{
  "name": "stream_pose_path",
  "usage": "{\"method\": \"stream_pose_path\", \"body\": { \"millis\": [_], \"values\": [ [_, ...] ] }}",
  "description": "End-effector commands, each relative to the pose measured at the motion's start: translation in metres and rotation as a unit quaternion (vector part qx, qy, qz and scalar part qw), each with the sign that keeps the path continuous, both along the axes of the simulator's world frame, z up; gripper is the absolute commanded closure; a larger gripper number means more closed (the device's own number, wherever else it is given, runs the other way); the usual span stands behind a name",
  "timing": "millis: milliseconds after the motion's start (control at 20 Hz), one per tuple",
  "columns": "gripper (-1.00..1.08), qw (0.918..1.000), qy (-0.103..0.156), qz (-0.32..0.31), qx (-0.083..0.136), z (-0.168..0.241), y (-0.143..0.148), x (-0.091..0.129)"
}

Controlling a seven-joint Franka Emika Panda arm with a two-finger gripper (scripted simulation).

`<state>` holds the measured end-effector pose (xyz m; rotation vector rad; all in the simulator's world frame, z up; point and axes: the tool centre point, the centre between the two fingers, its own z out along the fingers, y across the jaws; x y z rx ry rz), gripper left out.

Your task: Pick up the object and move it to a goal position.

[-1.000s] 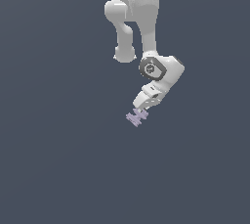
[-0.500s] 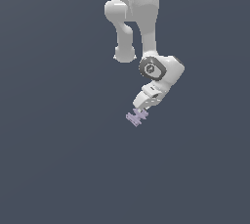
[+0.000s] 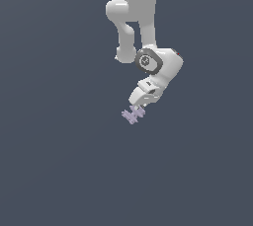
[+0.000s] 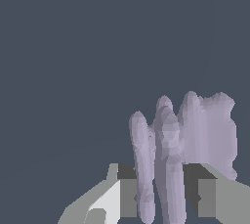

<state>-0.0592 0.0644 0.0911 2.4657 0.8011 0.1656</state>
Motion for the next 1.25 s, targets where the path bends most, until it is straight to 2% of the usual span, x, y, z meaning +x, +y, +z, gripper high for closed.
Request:
{"method": "stream_pose_path", "body": {
  "millis": [0,650,1200],
  "values": [
    [1.08,1.0000,0.000,-0.001,0.000,0.017,-0.013,0.002],
    [1.08,1.0000,0.000,-0.001,0.000,0.124,-0.086,0.013],
    [1.08,1.0000,-0.001,0.000,-0.001,0.159,-0.107,0.020]
  ]
}}
